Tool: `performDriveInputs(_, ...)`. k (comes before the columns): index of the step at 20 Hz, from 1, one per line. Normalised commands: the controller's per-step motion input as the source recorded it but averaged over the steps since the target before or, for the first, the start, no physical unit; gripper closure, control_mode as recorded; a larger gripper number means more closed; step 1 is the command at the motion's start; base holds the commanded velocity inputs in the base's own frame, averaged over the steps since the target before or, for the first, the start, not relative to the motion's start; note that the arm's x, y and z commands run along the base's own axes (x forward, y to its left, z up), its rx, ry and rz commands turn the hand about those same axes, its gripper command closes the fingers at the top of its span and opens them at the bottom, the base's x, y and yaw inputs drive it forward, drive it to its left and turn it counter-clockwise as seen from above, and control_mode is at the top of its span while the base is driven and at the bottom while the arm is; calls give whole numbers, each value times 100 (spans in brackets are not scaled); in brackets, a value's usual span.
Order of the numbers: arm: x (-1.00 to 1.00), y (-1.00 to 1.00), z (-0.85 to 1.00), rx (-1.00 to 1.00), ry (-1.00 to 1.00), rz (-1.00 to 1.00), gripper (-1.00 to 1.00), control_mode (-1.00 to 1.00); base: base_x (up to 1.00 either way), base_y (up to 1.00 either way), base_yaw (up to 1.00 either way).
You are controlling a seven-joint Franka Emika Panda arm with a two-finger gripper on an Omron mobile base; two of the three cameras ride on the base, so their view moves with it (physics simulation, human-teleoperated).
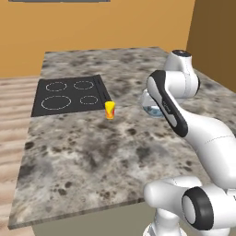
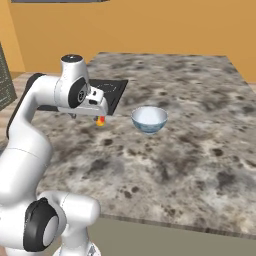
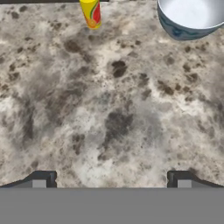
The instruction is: Pick the cup and bowl from the counter and place them on the counter next to the sink.
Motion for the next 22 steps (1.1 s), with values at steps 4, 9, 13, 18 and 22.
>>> performDriveInputs(4,0,0,0,0,0,0,-100,100,0,0,0)
performDriveInputs(9,0,0,0,0,0,0,-100,100,0,0,0)
performDriveInputs(13,0,0,0,0,0,0,-100,-100,0,0,0)
performDriveInputs(18,28,0,0,0,16,-6,-100,-100,0,0,0)
performDriveInputs(22,50,-12,25,0,28,0,-100,-100,0,0,0)
